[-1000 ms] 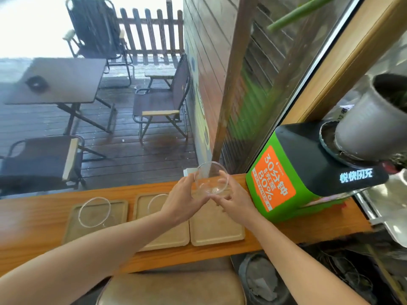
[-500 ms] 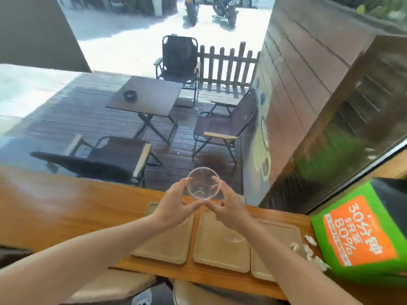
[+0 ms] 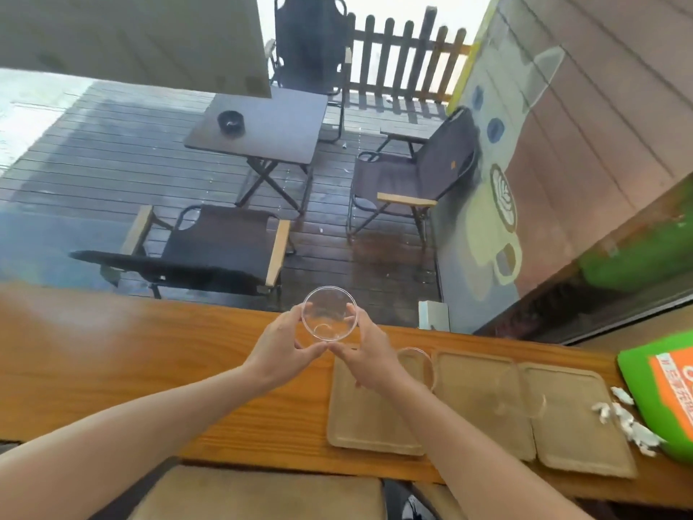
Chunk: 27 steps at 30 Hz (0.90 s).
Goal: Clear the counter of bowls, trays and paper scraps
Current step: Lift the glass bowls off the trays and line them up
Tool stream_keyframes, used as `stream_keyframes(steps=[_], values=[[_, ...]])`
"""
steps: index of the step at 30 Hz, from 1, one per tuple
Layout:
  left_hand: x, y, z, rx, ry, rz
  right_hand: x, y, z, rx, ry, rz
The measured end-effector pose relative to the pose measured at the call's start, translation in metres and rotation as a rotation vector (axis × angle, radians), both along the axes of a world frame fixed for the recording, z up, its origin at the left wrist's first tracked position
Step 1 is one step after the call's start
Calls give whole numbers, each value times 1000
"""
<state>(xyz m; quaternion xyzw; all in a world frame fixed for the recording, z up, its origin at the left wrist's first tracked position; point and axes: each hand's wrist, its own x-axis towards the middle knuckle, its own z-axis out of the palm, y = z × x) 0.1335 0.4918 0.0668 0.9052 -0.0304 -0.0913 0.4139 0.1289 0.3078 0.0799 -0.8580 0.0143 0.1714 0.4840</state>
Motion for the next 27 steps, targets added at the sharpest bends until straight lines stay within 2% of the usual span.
stream_keyframes(steps=[8, 14, 27], values=[[33, 50, -67, 47, 99, -25, 26, 60, -52, 9, 169, -111], [42, 65, -103, 33, 143, -32, 36, 81, -87, -2, 211, -136], [44, 78, -116, 45, 216, -64, 36, 91, -102, 9, 266, -165]])
